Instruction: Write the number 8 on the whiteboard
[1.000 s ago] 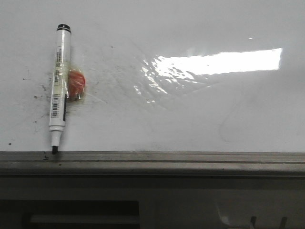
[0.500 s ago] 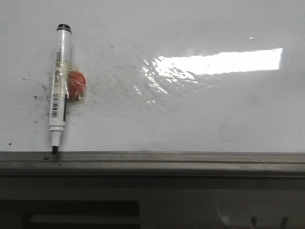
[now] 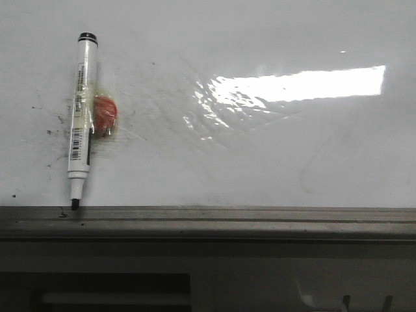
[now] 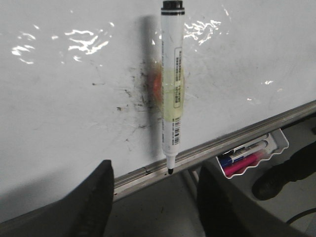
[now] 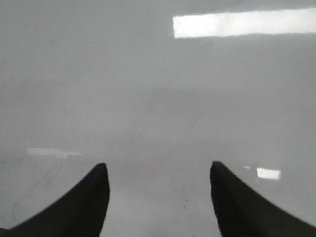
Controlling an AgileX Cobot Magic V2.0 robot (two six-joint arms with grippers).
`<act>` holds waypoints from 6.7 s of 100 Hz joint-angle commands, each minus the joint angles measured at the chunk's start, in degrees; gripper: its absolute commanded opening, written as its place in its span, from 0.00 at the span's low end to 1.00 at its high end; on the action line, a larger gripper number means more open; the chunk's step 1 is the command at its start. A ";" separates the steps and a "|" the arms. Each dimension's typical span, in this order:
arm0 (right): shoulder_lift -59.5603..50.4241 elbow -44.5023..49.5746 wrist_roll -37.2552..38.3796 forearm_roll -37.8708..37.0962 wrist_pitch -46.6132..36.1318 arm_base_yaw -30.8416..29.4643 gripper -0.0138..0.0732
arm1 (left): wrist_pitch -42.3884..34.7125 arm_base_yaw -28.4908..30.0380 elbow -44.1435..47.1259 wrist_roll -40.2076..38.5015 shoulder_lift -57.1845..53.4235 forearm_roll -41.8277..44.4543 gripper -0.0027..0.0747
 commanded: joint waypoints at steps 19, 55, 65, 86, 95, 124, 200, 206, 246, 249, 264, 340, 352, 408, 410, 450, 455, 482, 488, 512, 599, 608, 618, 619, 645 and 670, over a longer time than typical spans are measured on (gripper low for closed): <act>1.02 -2.04 -0.35 0.39 -3.73 -0.29 0.62 | -9.57 -3.88 -1.94 0.14 7.23 -11.52 0.52; 1.02 -2.04 -0.35 0.39 -3.61 -0.29 0.62 | -17.79 -10.20 -1.94 0.14 13.40 -11.50 0.52; 1.02 -2.04 -0.35 0.39 -3.61 -0.29 0.62 | -18.54 -10.20 -1.94 0.14 15.78 -11.38 0.52; 1.02 -2.04 -0.35 0.53 -3.72 -0.29 0.62 | -18.77 -10.20 -1.94 0.14 19.79 -11.38 0.52; 1.02 -2.04 -0.35 0.66 -3.72 -0.29 0.62 | -19.28 -10.20 -1.94 0.14 20.88 -11.38 0.51; 1.02 -2.04 -0.35 1.01 -5.03 -0.29 0.62 | -20.08 -10.20 -1.94 0.14 21.88 -11.38 0.12; 5.85 -2.27 -8.40 9.89 -4.38 20.04 0.62 | -1.13 -10.34 -1.94 35.20 11.68 -11.94 0.01; 7.94 -2.69 -11.52 11.93 -4.38 23.36 0.62 | 1.43 -10.34 -1.94 38.03 11.56 -12.19 0.01; 22.94 -9.85 -15.85 12.91 -6.10 40.26 0.62 | 6.59 -10.34 -6.31 48.38 11.52 -13.07 0.01; 23.78 -10.01 -16.25 12.91 -6.26 40.68 0.62 | 6.59 -10.34 -6.44 48.72 11.52 -13.07 0.01; 27.09 -10.25 -21.34 12.91 -7.70 42.12 0.62 | 8.17 -10.34 -6.44 54.90 11.52 -13.07 0.01; 40.83 -14.95 -30.69 12.91 -17.53 57.61 0.62 | 6.08 -13.96 -6.44 72.94 12.00 -13.22 0.01; 41.01 -14.95 -30.69 12.91 -18.88 57.66 0.62 | 4.37 -16.26 -6.44 73.51 13.77 -13.00 0.01; 42.79 -14.95 -30.69 13.16 -20.56 57.88 0.62 | 2.45 -20.38 -9.42 73.61 18.32 -13.44 0.01; 42.79 -14.95 -30.69 13.16 -20.56 57.88 0.62 | 2.35 -20.66 -9.42 73.73 18.32 -13.44 0.01; 44.73 -14.95 -30.69 16.06 -18.85 57.88 0.61 | 0.93 -22.27 -9.42 73.74 18.32 -13.44 0.01; 44.87 -14.95 -30.69 16.07 -18.94 57.88 0.61 | 0.93 -22.27 -9.56 73.74 18.32 -13.44 0.01; 46.59 -14.95 -30.69 16.43 -19.03 57.88 0.49 | 0.68 -22.27 -9.83 73.74 18.32 -13.77 0.01; 46.79 -14.95 -30.69 16.82 -19.03 57.88 0.48 | 0.68 -22.27 -9.83 73.74 18.32 -13.90 0.01; 47.87 -14.95 -30.69 18.05 -19.15 57.88 0.47 | 0.68 -22.27 -9.83 73.74 18.32 -14.46 0.01; 49.98 -14.76 -30.69 18.20 -18.79 57.88 0.55 | 0.68 -22.27 -9.83 73.74 18.19 -14.46 0.01; 50.19 -14.76 -30.69 18.20 -18.79 57.88 0.55 | 0.68 -22.27 -9.83 73.74 18.19 -14.46 0.01; 50.56 -14.76 -30.69 18.20 -18.79 57.88 0.55 | 0.68 -22.27 -9.83 73.74 18.19 -14.46 0.01; 50.56 -14.76 -30.69 18.20 -18.66 57.88 0.55 | 0.68 -22.27 -9.83 73.74 18.19 -14.46 0.01; 50.76 -14.76 -30.69 18.20 -18.31 57.88 0.58 | 0.68 -22.27 -9.83 73.74 18.19 -14.46 0.01; 50.76 -14.76 -30.69 18.20 -18.18 57.88 0.67 | 0.68 -22.27 -9.83 73.74 18.19 -14.36 0.01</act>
